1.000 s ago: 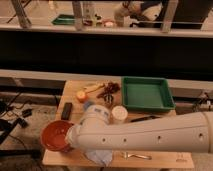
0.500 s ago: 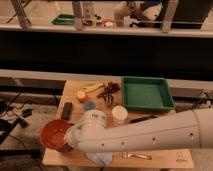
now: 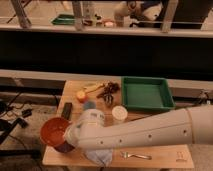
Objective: Stack bowls on top of each other
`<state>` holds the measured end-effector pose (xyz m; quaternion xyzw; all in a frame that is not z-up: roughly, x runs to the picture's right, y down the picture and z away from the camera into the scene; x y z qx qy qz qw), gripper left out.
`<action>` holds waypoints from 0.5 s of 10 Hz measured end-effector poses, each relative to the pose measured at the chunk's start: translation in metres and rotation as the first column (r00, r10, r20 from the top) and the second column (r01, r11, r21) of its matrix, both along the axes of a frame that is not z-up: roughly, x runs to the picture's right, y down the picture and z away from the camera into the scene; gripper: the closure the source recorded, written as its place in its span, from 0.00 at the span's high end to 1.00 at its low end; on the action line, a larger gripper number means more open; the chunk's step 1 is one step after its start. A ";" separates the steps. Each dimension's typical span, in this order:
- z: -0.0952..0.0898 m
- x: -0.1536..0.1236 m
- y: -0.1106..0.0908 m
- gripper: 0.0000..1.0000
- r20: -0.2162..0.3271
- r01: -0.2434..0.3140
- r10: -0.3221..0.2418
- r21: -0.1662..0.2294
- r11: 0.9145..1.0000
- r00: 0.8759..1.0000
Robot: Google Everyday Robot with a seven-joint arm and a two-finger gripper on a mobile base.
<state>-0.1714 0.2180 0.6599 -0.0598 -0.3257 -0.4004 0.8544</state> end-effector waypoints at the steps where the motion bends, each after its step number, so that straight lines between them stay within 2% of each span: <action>1: 0.002 0.001 -0.001 0.00 -0.003 -0.004 0.004 0.001 1.000 1.000; 5: 0.009 0.013 -0.002 0.00 -0.020 -0.021 0.021 -0.007 1.000 1.000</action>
